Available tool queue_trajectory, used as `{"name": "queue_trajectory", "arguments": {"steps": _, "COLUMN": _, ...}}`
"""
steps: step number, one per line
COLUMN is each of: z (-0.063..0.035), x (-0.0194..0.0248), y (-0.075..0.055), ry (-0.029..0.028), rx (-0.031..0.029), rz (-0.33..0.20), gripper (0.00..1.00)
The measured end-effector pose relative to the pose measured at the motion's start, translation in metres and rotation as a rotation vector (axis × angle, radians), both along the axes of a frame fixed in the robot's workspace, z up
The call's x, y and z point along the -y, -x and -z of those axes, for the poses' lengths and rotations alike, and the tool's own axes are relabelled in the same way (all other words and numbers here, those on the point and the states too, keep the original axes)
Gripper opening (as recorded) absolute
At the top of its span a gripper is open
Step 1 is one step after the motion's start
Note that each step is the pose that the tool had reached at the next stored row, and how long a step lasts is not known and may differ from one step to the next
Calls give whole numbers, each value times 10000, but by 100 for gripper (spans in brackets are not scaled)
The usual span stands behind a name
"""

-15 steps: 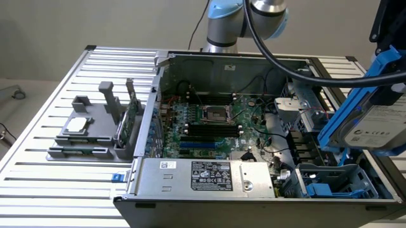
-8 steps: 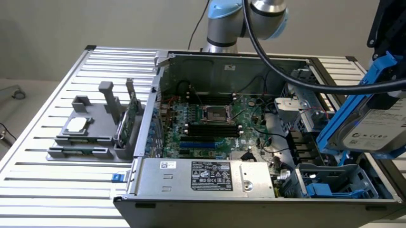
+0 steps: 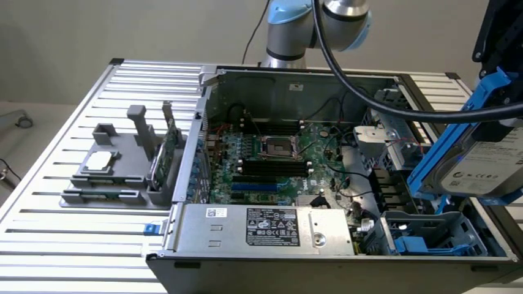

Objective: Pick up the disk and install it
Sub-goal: 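Insert the disk into the insertion slot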

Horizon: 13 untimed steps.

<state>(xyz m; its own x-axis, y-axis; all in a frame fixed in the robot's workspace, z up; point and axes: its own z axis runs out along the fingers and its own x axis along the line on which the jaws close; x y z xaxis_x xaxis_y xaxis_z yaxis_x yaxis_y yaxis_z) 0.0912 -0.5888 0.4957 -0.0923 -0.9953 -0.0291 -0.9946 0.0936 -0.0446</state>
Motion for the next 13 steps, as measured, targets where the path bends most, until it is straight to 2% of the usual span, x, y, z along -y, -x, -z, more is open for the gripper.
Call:
{"name": "queue_trajectory", "arguments": {"steps": 9, "z": 18, "x": 0, "y": 9, "ry": 3, "rx": 0, "rz": -1, "gripper": 33}}
{"name": "queue_trajectory", "arguments": {"steps": 13, "z": 63, "x": 9, "y": 9, "ry": 7, "rx": 0, "rz": 0, "gripper": 33}}
